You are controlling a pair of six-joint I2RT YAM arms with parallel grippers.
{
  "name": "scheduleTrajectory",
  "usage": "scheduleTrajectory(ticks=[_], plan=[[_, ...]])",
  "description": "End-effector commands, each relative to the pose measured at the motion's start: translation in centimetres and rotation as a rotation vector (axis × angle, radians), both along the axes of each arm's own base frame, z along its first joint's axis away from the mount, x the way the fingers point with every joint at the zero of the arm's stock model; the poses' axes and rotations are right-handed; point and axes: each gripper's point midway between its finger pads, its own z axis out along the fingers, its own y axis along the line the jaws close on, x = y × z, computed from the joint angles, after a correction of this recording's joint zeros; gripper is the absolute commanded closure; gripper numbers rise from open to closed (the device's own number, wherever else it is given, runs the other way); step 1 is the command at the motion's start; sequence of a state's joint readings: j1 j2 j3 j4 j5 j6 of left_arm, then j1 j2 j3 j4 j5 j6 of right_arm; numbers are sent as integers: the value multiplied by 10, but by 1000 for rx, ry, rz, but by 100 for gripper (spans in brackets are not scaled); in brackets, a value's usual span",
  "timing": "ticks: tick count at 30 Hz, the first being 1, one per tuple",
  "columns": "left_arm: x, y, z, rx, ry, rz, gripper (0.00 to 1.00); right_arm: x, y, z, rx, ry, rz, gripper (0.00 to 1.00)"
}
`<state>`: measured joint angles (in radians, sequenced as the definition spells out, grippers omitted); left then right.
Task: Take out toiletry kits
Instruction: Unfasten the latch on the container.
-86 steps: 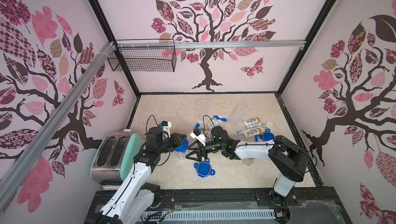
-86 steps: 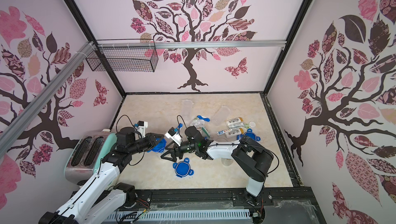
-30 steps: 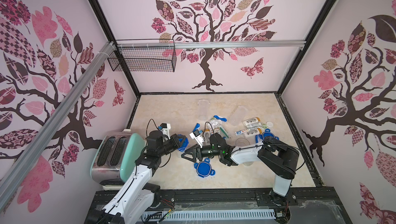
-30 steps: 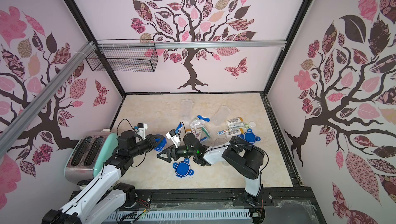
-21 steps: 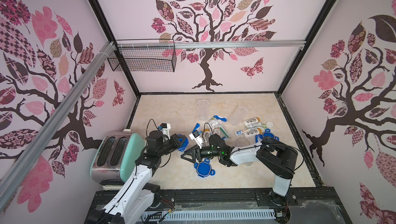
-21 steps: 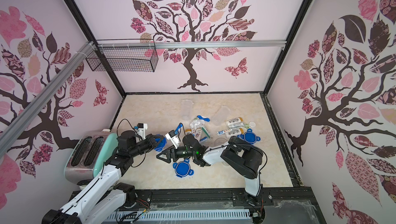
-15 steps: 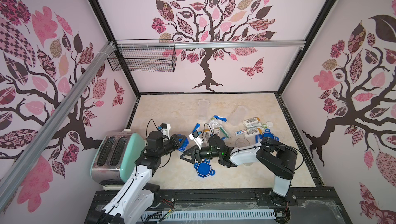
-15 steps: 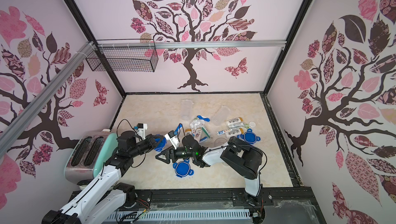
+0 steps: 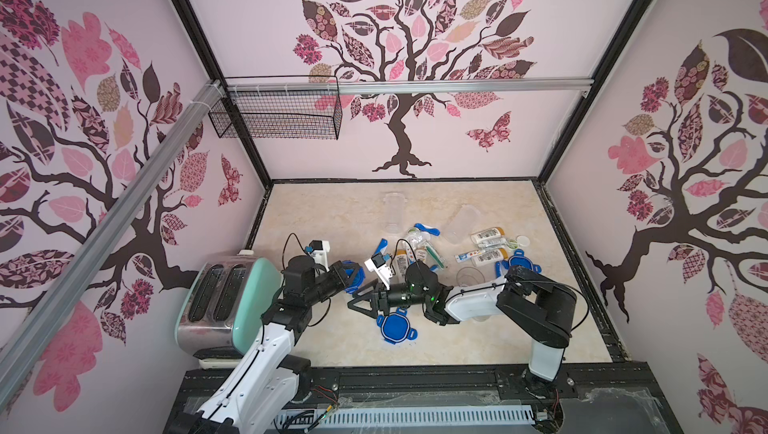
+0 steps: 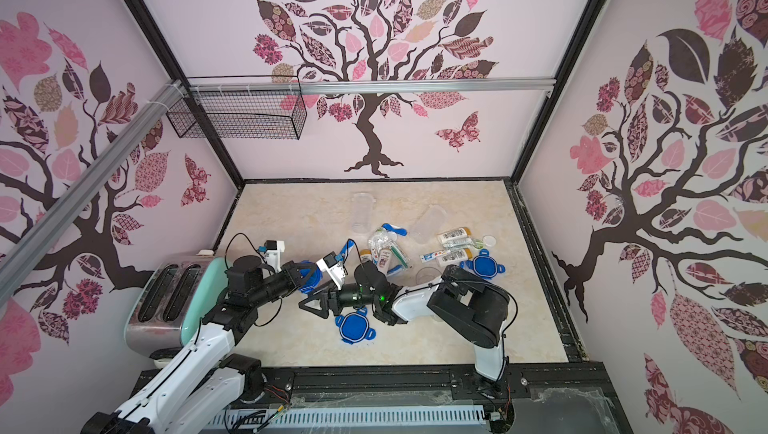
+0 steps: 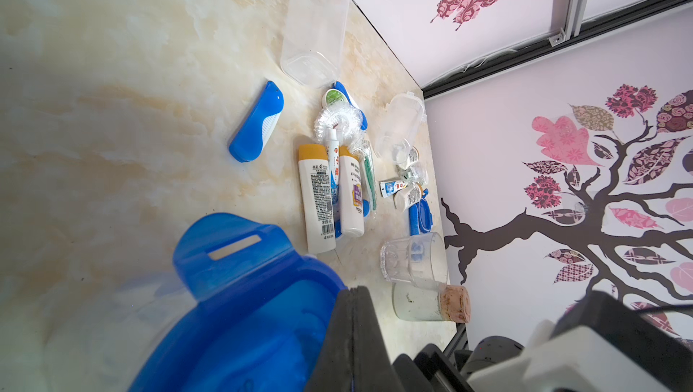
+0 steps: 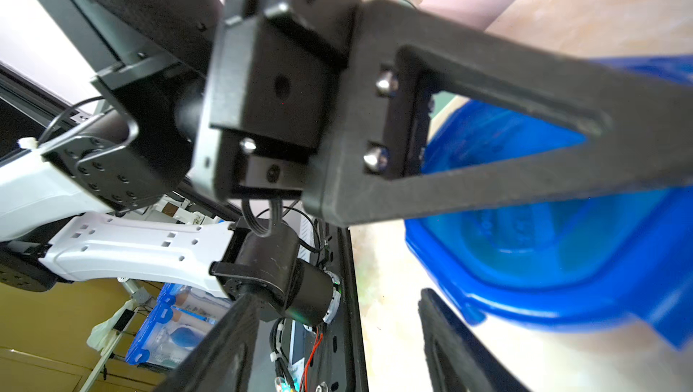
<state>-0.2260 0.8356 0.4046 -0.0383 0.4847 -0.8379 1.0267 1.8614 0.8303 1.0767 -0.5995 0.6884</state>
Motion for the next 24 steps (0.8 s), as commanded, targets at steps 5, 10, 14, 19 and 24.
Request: scheduleTrajectory(ticks=[5, 10, 14, 19, 24], plan=[[-20, 12, -54, 76, 186, 25, 99, -5, 5, 17, 54, -54, 24, 30], [-20, 12, -56, 77, 189, 29, 99, 9, -2, -2, -20, 67, -85, 29], [-19, 12, -57, 72, 192, 32, 100, 11, -3, -1, -9, 133, -106, 29], [-19, 13, -57, 77, 191, 36, 100, 16, -2, -7, -5, 179, -134, 30], [-19, 15, -60, 85, 196, 42, 100, 18, -1, -11, -10, 177, -143, 33]])
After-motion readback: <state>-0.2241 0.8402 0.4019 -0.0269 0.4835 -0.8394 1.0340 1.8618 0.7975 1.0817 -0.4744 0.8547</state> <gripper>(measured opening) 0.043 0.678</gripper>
